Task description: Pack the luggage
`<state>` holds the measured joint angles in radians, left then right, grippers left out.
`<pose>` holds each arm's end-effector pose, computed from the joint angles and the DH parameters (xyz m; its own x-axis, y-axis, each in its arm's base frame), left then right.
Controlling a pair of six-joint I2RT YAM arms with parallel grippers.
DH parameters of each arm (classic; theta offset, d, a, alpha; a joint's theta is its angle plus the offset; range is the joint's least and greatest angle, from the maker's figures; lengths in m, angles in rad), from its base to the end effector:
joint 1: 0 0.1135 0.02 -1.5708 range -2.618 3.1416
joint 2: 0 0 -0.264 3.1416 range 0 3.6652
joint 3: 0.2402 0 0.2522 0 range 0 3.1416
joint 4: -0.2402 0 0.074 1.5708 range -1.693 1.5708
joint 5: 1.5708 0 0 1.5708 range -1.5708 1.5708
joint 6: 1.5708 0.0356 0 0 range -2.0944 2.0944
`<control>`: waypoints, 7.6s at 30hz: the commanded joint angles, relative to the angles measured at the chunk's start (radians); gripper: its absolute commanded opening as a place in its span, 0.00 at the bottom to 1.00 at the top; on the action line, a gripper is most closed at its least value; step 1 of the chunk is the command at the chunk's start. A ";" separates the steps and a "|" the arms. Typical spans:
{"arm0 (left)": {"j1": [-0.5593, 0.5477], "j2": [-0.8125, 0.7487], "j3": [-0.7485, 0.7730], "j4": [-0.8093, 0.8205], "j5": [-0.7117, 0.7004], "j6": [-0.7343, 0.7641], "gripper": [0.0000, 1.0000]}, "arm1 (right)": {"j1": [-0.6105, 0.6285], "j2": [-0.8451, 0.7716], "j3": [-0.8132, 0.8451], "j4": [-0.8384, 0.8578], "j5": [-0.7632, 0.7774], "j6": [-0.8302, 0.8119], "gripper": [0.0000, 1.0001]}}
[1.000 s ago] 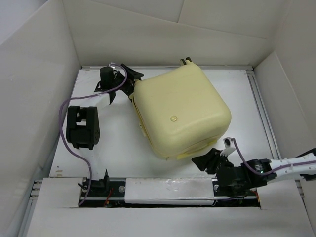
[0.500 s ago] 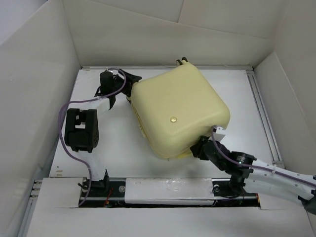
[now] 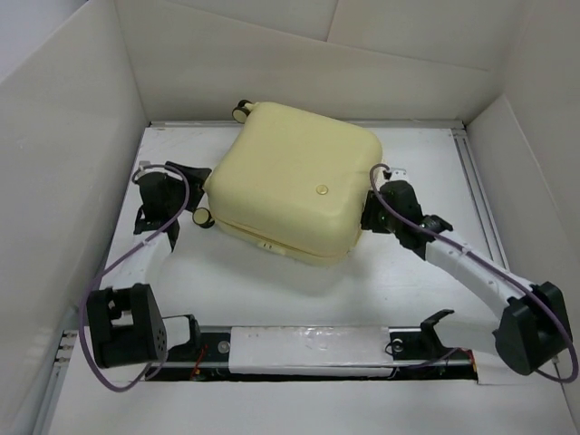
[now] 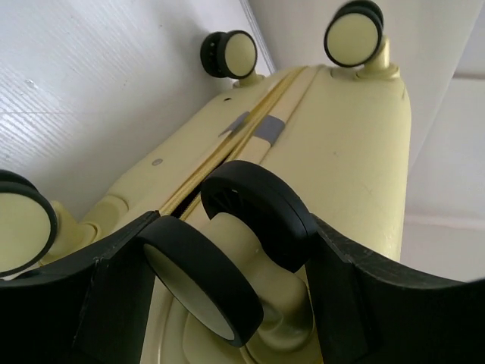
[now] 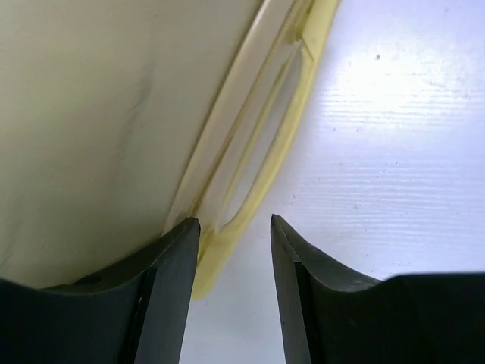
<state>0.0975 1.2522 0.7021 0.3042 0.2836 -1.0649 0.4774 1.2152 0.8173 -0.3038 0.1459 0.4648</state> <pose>0.2820 0.0176 0.2610 -0.2719 -0.8704 -0.4104 -0.1263 0.4551 -0.8814 0.2338 0.1151 0.2509 -0.6721 0.1516 -0.7248 -0.0612 0.9641 0.2585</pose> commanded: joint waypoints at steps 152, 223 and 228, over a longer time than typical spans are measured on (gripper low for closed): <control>-1.019 0.190 0.056 0.282 -0.414 0.258 0.22 | 0.498 -0.057 -0.196 0.529 0.111 0.207 0.00; -0.902 -0.313 -0.352 0.406 -0.213 -0.018 0.00 | 0.271 0.018 -0.093 0.486 -0.175 0.106 0.00; -0.972 -0.335 -0.361 0.388 -0.288 -0.038 0.00 | 0.597 0.118 -0.070 0.568 -0.083 0.190 0.00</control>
<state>-0.7742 0.9157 0.3332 0.6315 -0.2153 -1.1084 0.7750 1.2613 0.6914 -0.0551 0.5068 0.5251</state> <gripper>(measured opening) 0.619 0.019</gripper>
